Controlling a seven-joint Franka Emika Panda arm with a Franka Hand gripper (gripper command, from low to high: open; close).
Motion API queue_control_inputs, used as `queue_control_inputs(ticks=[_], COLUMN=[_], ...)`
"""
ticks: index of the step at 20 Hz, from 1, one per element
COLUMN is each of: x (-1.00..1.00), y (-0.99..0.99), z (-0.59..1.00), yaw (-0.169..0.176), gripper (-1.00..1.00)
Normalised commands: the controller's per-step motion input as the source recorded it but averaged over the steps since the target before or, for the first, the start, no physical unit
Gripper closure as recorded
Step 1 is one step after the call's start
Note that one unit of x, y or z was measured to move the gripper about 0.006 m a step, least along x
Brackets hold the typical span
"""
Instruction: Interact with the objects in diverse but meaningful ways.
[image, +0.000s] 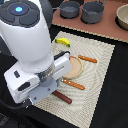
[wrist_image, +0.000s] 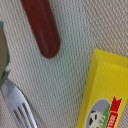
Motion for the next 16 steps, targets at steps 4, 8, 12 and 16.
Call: queue_control_inputs(ticks=[4,8,12,16], x=[0.93,0.73,0.41,0.14], y=[-0.02,-0.09,-0.04,-0.01], z=[0.09,0.00,0.00,0.00], yaw=[0.000,0.014,0.039,0.042], gripper=[-1.00,-1.00,-1.00,-1.00])
